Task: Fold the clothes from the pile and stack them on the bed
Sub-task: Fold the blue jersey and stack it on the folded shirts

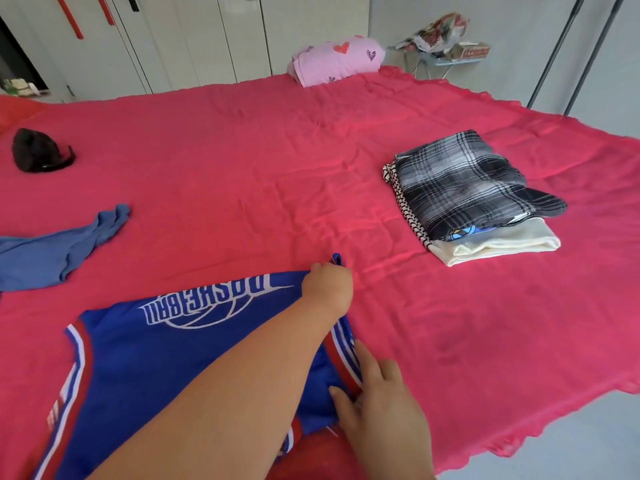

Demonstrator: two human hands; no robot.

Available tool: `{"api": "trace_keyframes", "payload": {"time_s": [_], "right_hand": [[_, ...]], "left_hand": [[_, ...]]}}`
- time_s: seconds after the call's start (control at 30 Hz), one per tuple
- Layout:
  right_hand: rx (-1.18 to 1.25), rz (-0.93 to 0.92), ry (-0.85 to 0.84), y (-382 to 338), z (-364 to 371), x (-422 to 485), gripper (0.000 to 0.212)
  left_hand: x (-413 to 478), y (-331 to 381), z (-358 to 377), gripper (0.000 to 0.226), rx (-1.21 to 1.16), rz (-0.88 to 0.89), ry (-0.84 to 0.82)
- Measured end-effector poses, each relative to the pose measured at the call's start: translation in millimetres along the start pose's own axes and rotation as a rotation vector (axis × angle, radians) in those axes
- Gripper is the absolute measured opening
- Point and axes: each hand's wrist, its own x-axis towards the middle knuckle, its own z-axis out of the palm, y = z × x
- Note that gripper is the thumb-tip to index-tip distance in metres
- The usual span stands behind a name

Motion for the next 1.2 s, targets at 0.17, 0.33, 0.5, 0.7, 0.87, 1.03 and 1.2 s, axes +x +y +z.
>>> {"api": "trace_keyframes", "payload": {"time_s": [0.17, 0.33, 0.5, 0.7, 0.87, 1.03, 1.2], "right_hand": [[0.235, -0.08, -0.007, -18.2, -10.6, -6.8, 0.064], [0.435, -0.399, 0.038, -83.4, -8.1, -24.2, 0.068], [0.403, -0.639, -0.022, -173.4, 20.0, -47.6, 0.065], [0.308, -0.682, -0.365, -251.7, 66.9, -64.9, 0.063], [0.111, -0.727, -0.446, -245.2, 90.8, -64.5, 0.052], [0.222, -0.723, -0.139, -210.5, 85.2, -44.6, 0.031], [0.08, -0.637, -0.017, -196.0, 68.5, -19.7, 0.042]], "left_hand": [[-14.2, -29.2, -26.1, 0.062, -0.058, 0.066, 0.052], [-56.0, -101.1, -69.8, 0.059, -0.34, 0.059, 0.243], [-114.9, -205.3, -96.9, 0.057, -0.379, -0.012, 0.358], [-157.4, -308.4, -77.5, 0.069, -0.445, -0.194, 0.359], [-159.6, -336.5, -21.8, 0.083, -0.581, -0.365, 0.249], [-169.6, -320.7, 20.1, 0.062, -0.505, -0.229, 0.351], [-175.9, -295.2, 44.8, 0.057, -0.251, -0.151, 0.049]]}}
